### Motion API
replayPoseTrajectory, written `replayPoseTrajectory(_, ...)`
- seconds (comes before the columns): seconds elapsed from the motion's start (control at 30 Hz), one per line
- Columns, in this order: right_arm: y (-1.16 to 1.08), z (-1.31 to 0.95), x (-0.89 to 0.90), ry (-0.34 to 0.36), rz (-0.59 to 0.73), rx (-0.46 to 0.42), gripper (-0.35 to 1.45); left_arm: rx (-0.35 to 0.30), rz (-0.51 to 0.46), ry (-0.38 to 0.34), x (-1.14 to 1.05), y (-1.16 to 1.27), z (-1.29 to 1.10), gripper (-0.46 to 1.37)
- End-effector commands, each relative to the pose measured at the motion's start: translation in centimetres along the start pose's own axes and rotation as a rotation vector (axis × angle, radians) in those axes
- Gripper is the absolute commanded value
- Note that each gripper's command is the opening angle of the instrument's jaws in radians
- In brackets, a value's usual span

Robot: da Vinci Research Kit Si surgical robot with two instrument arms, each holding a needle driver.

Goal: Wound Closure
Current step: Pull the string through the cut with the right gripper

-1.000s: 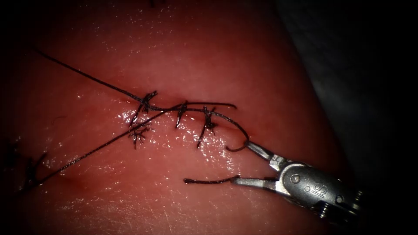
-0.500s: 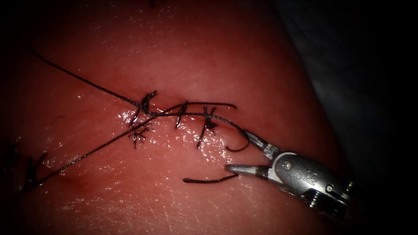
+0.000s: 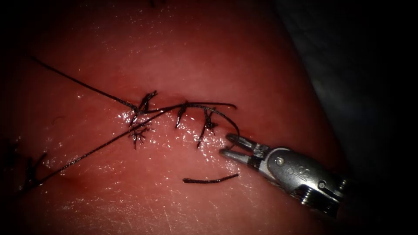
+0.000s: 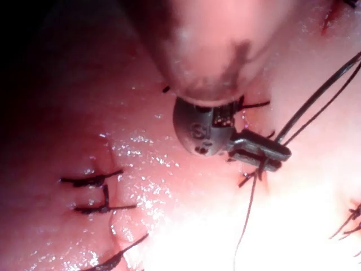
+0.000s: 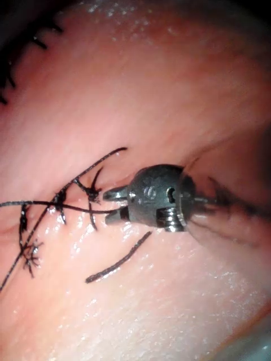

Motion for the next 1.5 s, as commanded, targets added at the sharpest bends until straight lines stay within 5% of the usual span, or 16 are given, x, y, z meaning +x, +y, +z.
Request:
replayPoseTrajectory(0.03,0.0,0.0,0.0,0.0,0.0,0.0,0.25,-0.007,0.0,0.0,0.0,0.0,0.0,-0.35)
replayPoseTrajectory(0.1,0.0,0.0,0.0,0.0,0.0,0.0,0.22,-0.007,0.0,0.0,0.0,0.0,0.0,-0.35)
replayPoseTrajectory(0.13,0.0,0.0,0.0,0.0,0.0,0.0,0.08,-0.007,0.0,0.0,0.0,0.0,0.0,-0.35)
replayPoseTrajectory(0.17,0.0,0.0,0.0,0.0,0.0,0.01,-0.29,-0.007,0.0,0.0,0.0,0.0,0.0,-0.35)
replayPoseTrajectory(0.2,-0.01,-0.01,-0.01,0.001,0.0,0.022,-0.35,-0.007,0.0,0.0,0.0,0.0,0.0,-0.35)
replayPoseTrajectory(0.47,-0.15,-0.12,0.13,0.003,-0.078,0.124,-0.35,-0.029,0.003,0.012,0.04,0.12,0.04,-0.35)
replayPoseTrajectory(0.57,-0.35,-0.23,0.25,-0.023,-0.163,0.22,-0.35,-0.094,-0.001,0.011,0.08,0.28,0.1,-0.35)
replayPoseTrajectory(0.77,-0.91,-0.34,0.3,-0.14,-0.281,0.338,-0.35,-0.222,-0.039,0.012,0.08,0.65,0.24,-0.35)
replayPoseTrajectory(1.13,-2.0,-0.29,0.53,-0.301,-0.397,0.464,-0.35,-0.335,-0.073,0.003,0.03,0.95,0.31,-0.35)
replayPoseTrajectory(1.5,-3.08,-0.08,0.73,-0.362,-0.448,0.606,-0.35,-0.405,-0.069,-0.002,0.03,1.31,0.36,-0.35)
